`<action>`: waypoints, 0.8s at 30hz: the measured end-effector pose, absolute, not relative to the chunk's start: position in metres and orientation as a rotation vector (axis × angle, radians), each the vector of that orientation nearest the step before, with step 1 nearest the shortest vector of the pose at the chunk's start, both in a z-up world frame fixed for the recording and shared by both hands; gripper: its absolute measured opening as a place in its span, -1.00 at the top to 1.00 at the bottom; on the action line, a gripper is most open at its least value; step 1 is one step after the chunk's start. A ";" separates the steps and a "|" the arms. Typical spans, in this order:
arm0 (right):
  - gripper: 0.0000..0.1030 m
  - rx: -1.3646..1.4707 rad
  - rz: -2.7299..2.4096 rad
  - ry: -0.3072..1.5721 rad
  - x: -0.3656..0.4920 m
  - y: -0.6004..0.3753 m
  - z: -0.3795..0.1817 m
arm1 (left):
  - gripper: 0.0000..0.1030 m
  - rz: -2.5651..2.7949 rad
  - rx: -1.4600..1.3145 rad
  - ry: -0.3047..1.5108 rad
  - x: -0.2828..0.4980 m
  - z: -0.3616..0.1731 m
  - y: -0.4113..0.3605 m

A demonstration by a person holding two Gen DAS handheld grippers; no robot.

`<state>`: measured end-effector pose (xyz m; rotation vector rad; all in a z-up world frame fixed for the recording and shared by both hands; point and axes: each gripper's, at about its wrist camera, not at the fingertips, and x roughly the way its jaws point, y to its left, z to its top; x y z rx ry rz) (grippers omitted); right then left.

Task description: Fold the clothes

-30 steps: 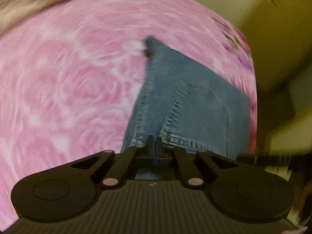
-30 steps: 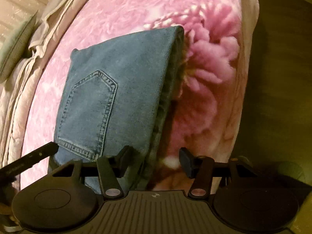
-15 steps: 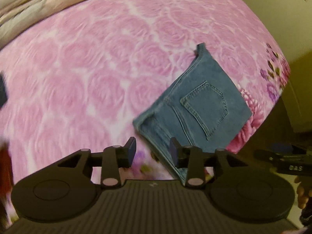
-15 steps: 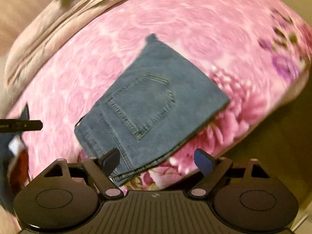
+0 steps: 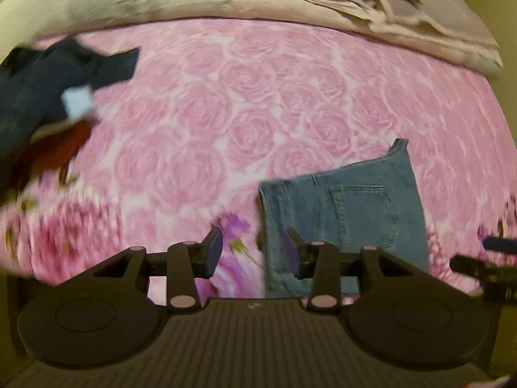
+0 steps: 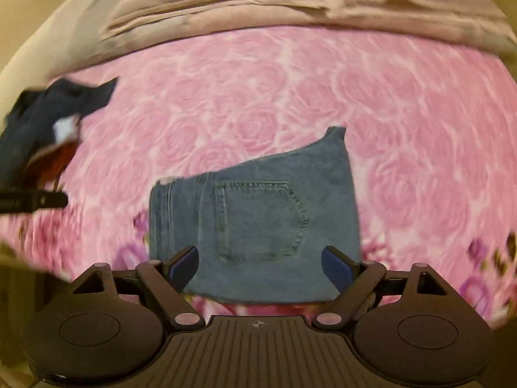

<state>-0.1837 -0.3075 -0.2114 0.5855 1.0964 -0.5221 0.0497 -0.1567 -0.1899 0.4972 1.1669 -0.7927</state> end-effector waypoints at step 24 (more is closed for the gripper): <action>-0.67 0.566 -0.354 1.072 -0.339 -0.286 -0.195 | -0.08 -0.648 0.445 1.084 -0.174 -0.142 -0.105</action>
